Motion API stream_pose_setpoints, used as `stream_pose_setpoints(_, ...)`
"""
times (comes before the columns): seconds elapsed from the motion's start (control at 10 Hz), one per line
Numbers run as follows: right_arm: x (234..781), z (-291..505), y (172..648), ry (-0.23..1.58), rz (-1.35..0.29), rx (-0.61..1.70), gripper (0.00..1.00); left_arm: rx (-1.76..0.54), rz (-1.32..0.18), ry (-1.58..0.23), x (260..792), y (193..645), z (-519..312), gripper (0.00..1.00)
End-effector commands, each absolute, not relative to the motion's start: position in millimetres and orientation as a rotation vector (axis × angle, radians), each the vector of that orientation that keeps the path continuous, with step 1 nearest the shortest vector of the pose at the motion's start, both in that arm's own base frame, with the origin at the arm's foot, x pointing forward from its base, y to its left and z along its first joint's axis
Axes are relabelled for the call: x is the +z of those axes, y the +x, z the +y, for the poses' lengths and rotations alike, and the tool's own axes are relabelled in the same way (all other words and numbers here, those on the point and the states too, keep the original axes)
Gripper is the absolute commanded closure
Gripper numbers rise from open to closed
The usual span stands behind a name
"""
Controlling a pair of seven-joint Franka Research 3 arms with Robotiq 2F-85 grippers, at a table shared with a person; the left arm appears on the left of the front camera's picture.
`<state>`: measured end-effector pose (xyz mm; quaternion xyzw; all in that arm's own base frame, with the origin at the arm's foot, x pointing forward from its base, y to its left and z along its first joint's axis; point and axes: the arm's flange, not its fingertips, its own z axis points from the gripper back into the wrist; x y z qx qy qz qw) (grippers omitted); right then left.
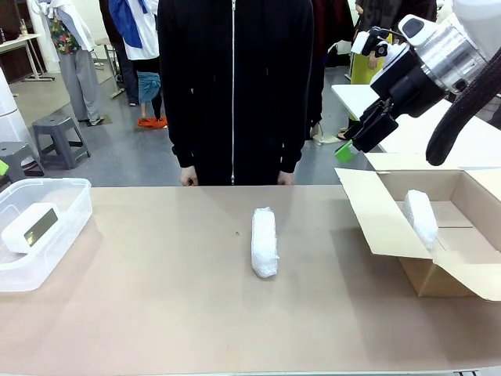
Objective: Separate and place wrapped and unwrapped clocks.
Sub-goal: If the picked Digital clock is wrapped, place it in the Package Box ; if not, place it in the Organizing box.
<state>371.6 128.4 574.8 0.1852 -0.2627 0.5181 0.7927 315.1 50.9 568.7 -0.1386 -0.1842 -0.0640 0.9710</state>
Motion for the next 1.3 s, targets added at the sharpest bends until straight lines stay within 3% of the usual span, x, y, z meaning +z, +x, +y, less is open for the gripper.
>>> stream_pose_setpoints(0.0, 575.8, 128.8, 374.0, 0.423, -0.567, 1.120, 0.00, -0.086, -0.353, -0.242, 565.5, 319.0, 50.6, 0.00)
stream_pose_setpoints(1.2, 575.8, 128.8, 374.0, 0.423, -0.567, 1.120, 0.00, -0.048, -0.383, -0.256, 578.6, 310.5, 54.1, 0.00)
